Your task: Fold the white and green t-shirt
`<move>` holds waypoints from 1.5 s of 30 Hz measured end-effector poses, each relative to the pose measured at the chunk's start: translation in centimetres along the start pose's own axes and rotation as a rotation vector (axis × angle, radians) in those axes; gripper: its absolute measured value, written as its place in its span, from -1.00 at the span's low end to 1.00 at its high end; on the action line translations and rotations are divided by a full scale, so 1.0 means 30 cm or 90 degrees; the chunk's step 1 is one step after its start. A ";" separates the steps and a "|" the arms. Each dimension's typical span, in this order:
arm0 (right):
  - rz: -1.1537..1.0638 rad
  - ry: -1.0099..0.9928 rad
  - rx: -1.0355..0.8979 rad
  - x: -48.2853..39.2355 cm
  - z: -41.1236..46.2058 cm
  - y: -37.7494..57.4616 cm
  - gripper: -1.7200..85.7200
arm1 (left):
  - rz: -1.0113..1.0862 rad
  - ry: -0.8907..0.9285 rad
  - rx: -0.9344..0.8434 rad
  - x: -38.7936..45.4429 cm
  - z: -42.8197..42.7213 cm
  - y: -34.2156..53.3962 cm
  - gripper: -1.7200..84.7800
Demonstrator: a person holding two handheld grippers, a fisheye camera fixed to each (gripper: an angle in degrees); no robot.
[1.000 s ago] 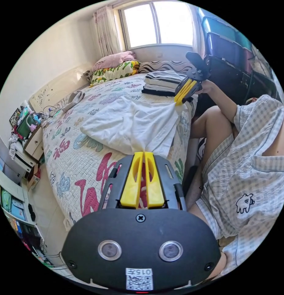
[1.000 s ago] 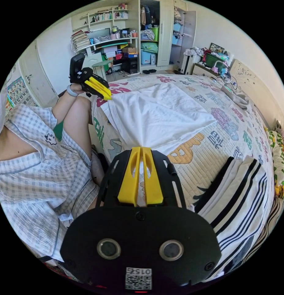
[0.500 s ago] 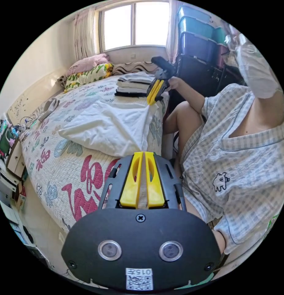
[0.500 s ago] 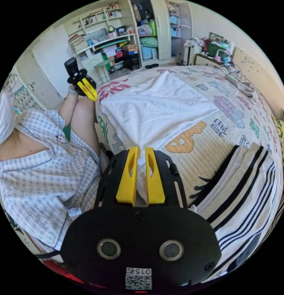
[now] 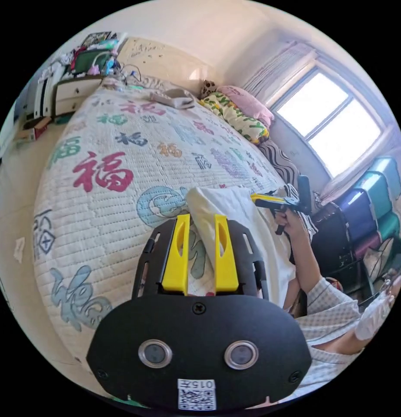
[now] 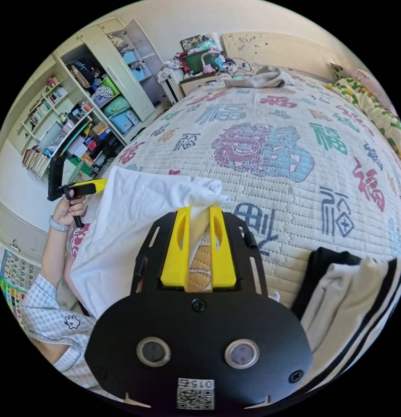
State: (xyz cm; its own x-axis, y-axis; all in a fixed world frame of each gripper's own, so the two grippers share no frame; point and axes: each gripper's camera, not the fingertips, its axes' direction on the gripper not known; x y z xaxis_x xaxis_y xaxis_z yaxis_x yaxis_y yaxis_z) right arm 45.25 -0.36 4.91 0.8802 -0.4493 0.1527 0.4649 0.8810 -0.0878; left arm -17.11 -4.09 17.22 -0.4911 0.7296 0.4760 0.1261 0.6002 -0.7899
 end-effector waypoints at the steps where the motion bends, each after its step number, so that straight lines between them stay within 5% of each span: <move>1: -0.003 -0.007 0.000 0.003 -0.003 -0.003 -0.81 | -0.002 0.006 -0.016 -0.011 0.026 -0.018 -0.79; 4: -0.005 -0.009 0.020 0.016 -0.029 0.001 -0.93 | 0.015 0.074 -0.053 -0.038 0.073 -0.085 -0.88; 9: 0.009 0.058 0.146 -0.040 -0.084 0.004 -0.95 | 0.034 0.098 0.093 -0.040 -0.085 -0.098 -0.91; 14: 0.050 0.112 0.087 -0.069 0.002 0.016 -0.87 | -0.007 -0.073 0.055 -0.057 -0.027 -0.086 -0.84; 16: 0.028 0.125 0.107 -0.103 -0.042 0.050 -0.86 | 0.011 -0.043 0.085 -0.042 -0.076 -0.045 -0.83; 23: -0.321 -0.035 0.122 -0.483 -0.247 0.322 -0.83 | 0.197 0.035 0.026 0.247 -0.282 0.272 -0.80; 27: -0.477 0.000 -0.047 -0.699 -0.184 0.481 -0.81 | 0.295 -0.049 0.042 0.410 -0.255 0.580 -0.77; 33: -0.525 0.086 -0.154 -0.766 -0.033 0.595 -0.82 | 0.356 -0.124 0.006 0.522 -0.155 0.706 -0.78; 45: -0.500 0.056 -0.144 -0.730 -0.091 0.623 -0.98 | 0.452 -0.166 0.012 0.631 -0.148 0.863 -0.95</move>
State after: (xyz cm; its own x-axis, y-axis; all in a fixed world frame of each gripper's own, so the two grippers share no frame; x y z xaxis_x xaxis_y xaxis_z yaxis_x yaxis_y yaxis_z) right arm 34.92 25.53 -2.77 0.2899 -0.9408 0.1756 0.9484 0.2578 -0.1844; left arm -19.31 26.71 7.50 -0.4856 0.8363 -0.2546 0.4746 0.0076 -0.8802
